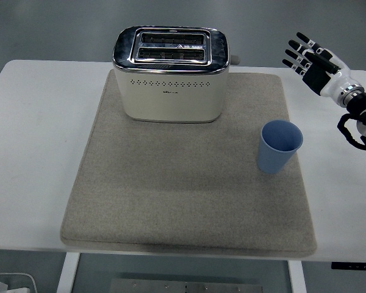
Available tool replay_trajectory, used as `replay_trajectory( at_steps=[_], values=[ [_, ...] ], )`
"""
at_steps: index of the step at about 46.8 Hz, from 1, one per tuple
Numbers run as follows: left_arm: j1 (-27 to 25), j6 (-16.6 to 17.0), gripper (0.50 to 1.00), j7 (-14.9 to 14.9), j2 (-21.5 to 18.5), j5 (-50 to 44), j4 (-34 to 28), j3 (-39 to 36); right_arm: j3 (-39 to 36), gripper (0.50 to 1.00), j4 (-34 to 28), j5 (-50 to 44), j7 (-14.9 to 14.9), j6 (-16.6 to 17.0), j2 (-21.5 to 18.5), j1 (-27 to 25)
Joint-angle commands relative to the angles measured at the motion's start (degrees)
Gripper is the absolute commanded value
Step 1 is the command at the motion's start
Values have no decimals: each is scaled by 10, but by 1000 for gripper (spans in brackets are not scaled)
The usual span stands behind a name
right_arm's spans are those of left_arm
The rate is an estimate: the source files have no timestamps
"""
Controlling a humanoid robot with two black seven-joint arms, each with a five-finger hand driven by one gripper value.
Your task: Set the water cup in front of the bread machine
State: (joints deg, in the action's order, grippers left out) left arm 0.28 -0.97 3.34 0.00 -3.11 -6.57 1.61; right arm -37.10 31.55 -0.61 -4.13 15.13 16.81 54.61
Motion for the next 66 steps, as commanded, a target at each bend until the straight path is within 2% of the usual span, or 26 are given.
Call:
replay_trajectory(
  at_steps=[1, 16, 26, 30, 39, 48, 60, 66],
  values=[
    [0, 0, 1000, 0, 0, -1, 0, 0, 0, 940, 0, -1, -1, 0, 1, 1],
    [-2, 0, 1000, 0, 0, 0, -5, 1, 0, 940, 0, -3, 0, 10, 9, 1],
    [-2, 0, 1000, 0, 0, 0, -1, 0, 0, 940, -1, -4, 0, 43, 14, 1],
    [-2, 0, 1000, 0, 0, 0, -1, 0, 0, 940, -3, -4, -2, 46, 23, 1],
    [-2, 0, 1000, 0, 0, 0, -1, 0, -2, 942, -10, -4, -23, 40, 29, 4],
    [-2, 0, 1000, 0, 0, 0, -1, 0, -1, 940, -10, -4, -69, 43, 37, 10],
    [-2, 0, 1000, 0, 0, 0, -1, 0, -3, 940, -9, -3, -72, 47, 36, 12],
    [-2, 0, 1000, 0, 0, 0, -1, 0, -2, 940, -9, -4, -73, 68, 37, 9]
  ],
)
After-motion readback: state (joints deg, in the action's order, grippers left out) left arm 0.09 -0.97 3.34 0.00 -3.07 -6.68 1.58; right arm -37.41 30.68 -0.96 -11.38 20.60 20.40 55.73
